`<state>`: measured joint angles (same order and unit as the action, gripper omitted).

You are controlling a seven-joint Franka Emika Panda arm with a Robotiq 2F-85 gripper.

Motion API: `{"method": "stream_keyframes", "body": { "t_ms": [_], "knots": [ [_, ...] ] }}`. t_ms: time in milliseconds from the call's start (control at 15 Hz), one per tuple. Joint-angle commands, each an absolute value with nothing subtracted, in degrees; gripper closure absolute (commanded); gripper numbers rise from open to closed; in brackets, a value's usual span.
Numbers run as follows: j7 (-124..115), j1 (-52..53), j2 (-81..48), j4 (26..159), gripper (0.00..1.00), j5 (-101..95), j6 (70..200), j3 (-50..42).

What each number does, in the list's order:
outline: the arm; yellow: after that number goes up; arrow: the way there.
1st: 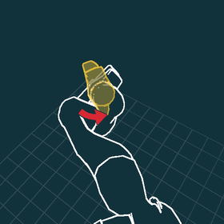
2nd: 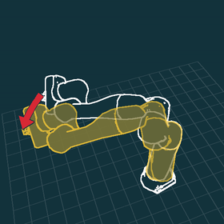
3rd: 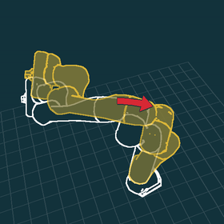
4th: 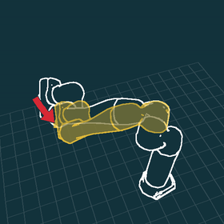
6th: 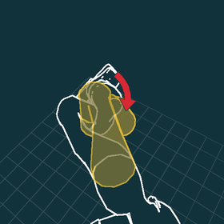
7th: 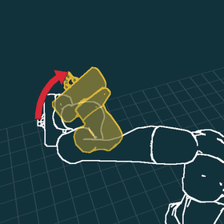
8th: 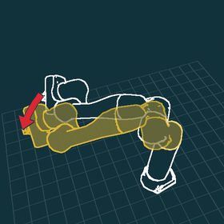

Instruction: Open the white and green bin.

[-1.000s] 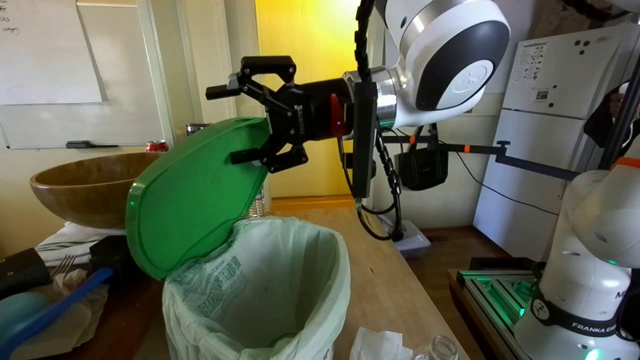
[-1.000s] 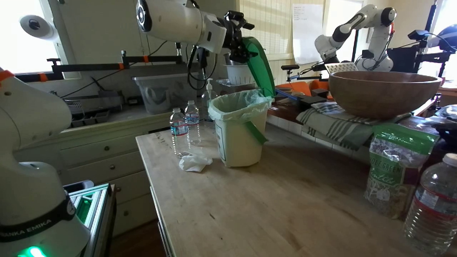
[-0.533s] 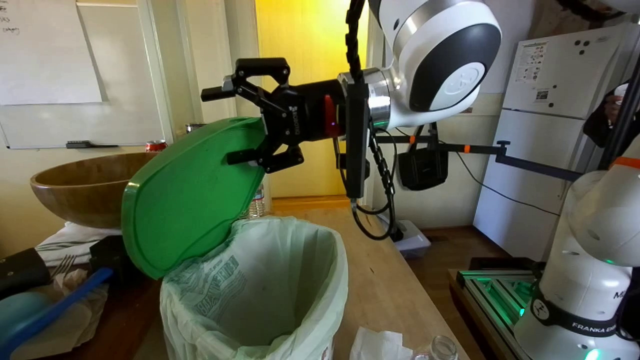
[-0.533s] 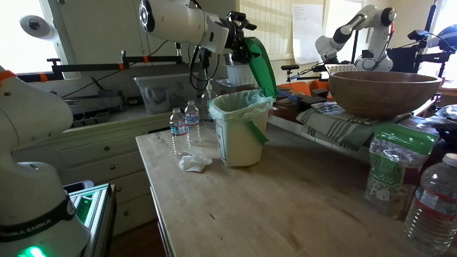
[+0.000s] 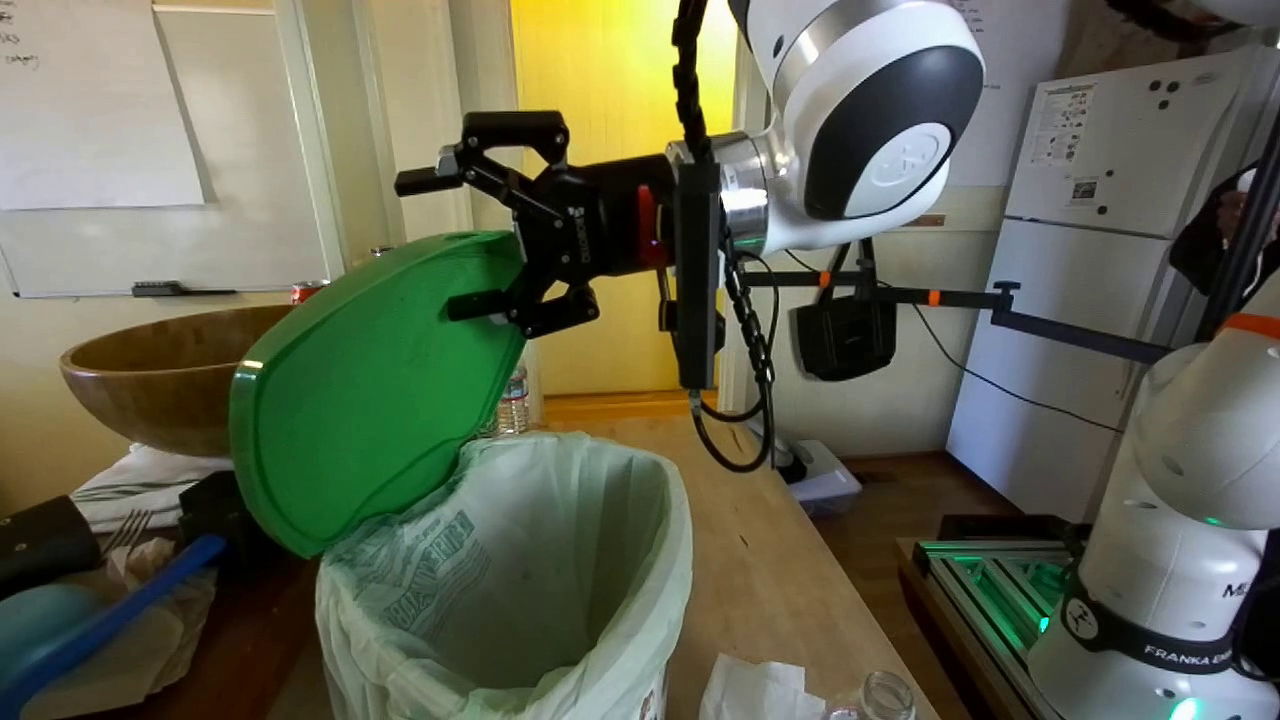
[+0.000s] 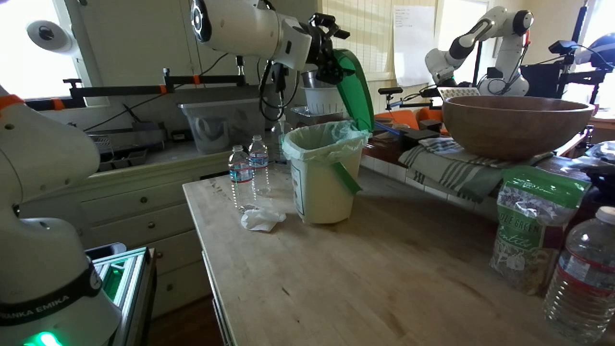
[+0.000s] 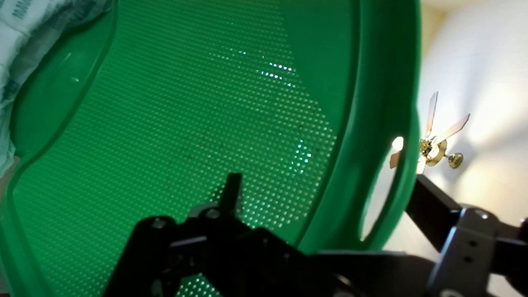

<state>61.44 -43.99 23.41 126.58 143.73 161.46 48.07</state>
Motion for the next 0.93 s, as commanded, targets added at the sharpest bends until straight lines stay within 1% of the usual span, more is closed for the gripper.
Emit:
{"method": "stream_keyframes", "body": {
  "t_ms": [0,867],
  "knots": [
    [60.45,-45.4,22.74,126.13,0.0,143.73,161.41,50.24],
    [56.49,-40.24,26.0,130.63,0.0,143.73,162.55,51.52]
  ]
}}
